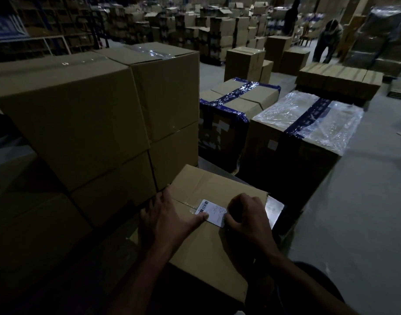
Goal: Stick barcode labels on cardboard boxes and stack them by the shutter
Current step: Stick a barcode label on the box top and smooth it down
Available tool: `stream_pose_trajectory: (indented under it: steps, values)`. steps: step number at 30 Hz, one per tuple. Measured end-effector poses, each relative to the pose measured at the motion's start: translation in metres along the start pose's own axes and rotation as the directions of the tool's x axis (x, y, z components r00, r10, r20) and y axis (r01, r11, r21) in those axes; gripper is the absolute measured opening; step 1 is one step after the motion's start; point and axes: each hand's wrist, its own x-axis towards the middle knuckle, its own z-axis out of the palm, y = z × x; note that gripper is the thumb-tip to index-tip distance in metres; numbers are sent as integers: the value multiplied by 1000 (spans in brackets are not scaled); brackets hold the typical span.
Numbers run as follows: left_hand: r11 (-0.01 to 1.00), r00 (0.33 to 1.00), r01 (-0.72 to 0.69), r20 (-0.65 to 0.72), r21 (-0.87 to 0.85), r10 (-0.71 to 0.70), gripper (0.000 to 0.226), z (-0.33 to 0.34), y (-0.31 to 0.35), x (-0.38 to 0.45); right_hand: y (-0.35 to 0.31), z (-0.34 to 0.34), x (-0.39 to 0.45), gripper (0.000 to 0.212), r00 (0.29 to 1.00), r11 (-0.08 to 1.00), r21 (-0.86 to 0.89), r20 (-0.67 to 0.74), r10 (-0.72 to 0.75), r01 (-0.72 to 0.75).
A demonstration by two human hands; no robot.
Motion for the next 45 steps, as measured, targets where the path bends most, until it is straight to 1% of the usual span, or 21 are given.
stream_pose_trajectory:
  steps: [5, 9, 12, 19, 21, 24, 25, 27, 31, 35, 38, 40, 43, 45]
  values:
    - [1000, 1000, 14, 19, -21, -14, 137, 2, 2, 1, 2, -1, 3, 26, 1000, 1000, 14, 12, 22, -22]
    - [1000, 1000, 11, 20, -10, -10, 136, 1, 2, 1, 3, 0, 1, 26, 1000, 1000, -10, 9, 2, -2]
    - [1000, 1000, 6, 23, -18, -6, 136, 2, 1, 0, 1, -1, 2, 27, 1000, 1000, 16, 12, 12, -12]
    - [999, 1000, -9, 7, -31, 9, 136, 3, -2, 1, -6, 0, -8, 25, 997, 996, 50, -38, 70, -68]
    - [1000, 1000, -3, 11, -27, 3, 137, 3, -2, 1, -11, 3, -14, 23, 996, 999, 2, -71, 47, -47]
    - [1000, 1000, -3, 5, -18, 3, 137, 4, -3, 1, -12, 12, -18, 22, 996, 983, -178, -78, -51, 36]
    - [1000, 1000, -6, 2, -20, 7, 137, 4, -3, 1, -12, 13, -18, 21, 995, 977, -207, -75, -60, 43]
    - [999, 1000, -12, -2, -29, 12, 137, 4, -4, 1, -12, 14, -13, 18, 997, 976, -215, -63, -43, 29]
    - [1000, 1000, -9, 2, -26, 9, 138, 2, -4, 1, -15, 16, 0, 26, 1000, 960, -279, 6, 4, -2]
    - [1000, 1000, -1, 1, -30, 1, 139, 0, -2, -1, -18, 22, 4, 20, 998, 947, -316, -55, 44, -59]
    - [999, 1000, 3, 4, -38, -2, 139, 0, -1, -2, -16, 26, 5, 18, 995, 931, -359, -98, 33, -66]
    - [999, 1000, 6, 7, -36, -6, 139, 1, -2, -1, -20, 27, 3, 16, 994, 937, -345, -110, 22, -59]
    - [999, 1000, 5, 25, -44, -4, 138, 3, -2, 0, -31, 29, -2, 16, 996, 959, -280, -93, 7, -32]
    - [999, 1000, -2, 18, -45, 3, 137, 2, -2, 0, -33, 30, -3, 17, 996, 963, -266, -90, 21, -45]
